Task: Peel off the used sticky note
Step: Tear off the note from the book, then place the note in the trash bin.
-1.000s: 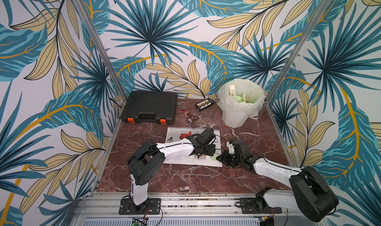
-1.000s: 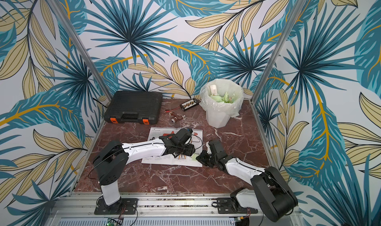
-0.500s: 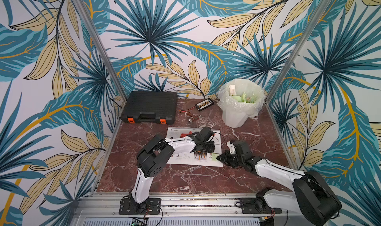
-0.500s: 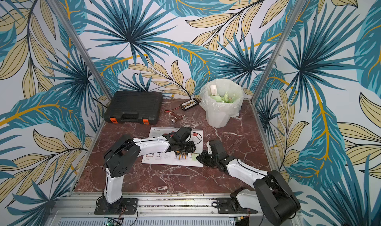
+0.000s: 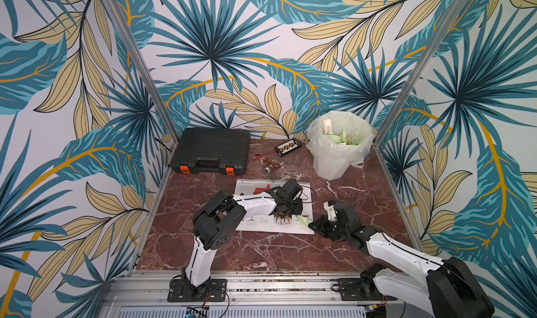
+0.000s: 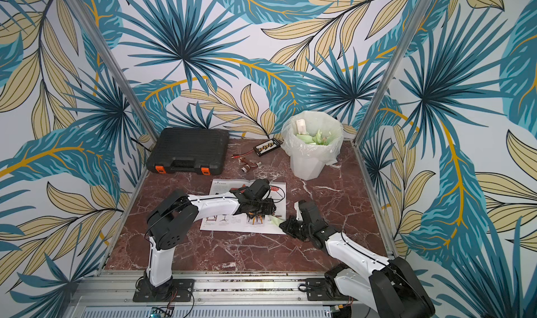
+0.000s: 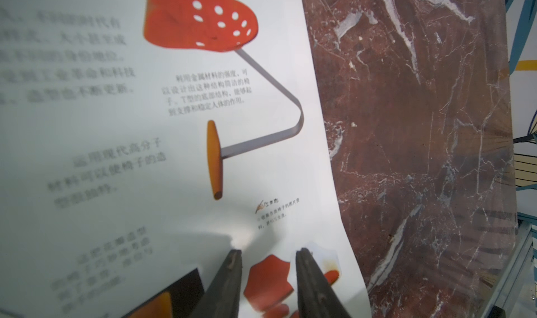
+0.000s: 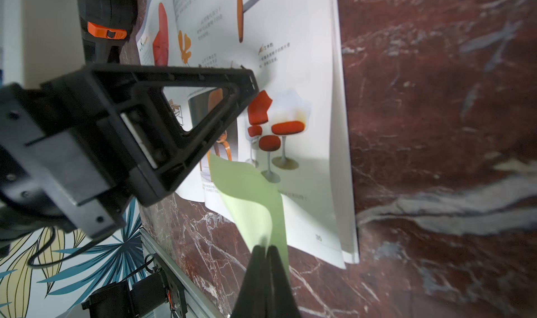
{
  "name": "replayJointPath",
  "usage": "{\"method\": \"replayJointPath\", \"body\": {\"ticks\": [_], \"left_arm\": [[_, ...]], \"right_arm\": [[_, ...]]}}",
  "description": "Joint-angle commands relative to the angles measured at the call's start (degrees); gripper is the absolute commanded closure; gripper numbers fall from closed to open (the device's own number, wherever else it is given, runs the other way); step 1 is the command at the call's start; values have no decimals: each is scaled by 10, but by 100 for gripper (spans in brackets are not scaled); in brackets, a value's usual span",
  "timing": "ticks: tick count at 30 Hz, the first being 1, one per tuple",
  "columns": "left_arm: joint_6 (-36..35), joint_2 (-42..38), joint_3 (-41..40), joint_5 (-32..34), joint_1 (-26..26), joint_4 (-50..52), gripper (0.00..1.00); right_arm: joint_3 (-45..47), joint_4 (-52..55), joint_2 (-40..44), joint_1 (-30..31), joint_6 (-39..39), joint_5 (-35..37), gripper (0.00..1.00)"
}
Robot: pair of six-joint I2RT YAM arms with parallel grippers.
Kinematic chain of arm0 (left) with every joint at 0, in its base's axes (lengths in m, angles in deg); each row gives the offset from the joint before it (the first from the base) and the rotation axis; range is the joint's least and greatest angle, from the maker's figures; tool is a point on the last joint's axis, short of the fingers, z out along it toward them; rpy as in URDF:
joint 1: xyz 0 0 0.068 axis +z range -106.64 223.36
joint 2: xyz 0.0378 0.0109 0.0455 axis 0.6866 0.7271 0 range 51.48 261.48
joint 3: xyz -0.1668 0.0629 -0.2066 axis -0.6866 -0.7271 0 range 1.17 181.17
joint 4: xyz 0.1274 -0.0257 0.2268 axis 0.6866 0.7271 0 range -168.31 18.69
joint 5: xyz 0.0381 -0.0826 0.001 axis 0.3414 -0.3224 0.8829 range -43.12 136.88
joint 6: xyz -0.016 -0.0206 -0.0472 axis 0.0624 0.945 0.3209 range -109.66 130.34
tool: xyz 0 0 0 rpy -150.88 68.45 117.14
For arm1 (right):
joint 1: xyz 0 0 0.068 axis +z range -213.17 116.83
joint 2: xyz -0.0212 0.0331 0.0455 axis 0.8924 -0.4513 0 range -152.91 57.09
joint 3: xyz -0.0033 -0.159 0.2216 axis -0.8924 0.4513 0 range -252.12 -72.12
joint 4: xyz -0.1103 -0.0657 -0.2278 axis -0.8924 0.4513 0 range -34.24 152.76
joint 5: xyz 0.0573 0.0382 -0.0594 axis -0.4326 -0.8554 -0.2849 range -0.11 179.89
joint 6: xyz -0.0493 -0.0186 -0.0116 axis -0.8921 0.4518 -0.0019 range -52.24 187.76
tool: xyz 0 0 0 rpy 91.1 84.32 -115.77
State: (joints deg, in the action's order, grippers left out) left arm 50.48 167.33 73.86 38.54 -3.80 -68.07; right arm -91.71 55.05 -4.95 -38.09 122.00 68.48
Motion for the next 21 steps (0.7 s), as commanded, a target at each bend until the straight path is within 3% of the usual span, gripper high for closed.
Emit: {"method": "replayJointPath", "body": {"ticks": [1,12,21], "left_arm": [[-1,37,-6,26,4,38,63],[-8,31,-6,20,4,35,63],[-18,12,-9,14,3,36,60]], "right_arm": [[13,26,28,3,2,4,100],[-38,98,124,2,15,-7,100],[-195,227,159,-18,-32,-5,100]]}}
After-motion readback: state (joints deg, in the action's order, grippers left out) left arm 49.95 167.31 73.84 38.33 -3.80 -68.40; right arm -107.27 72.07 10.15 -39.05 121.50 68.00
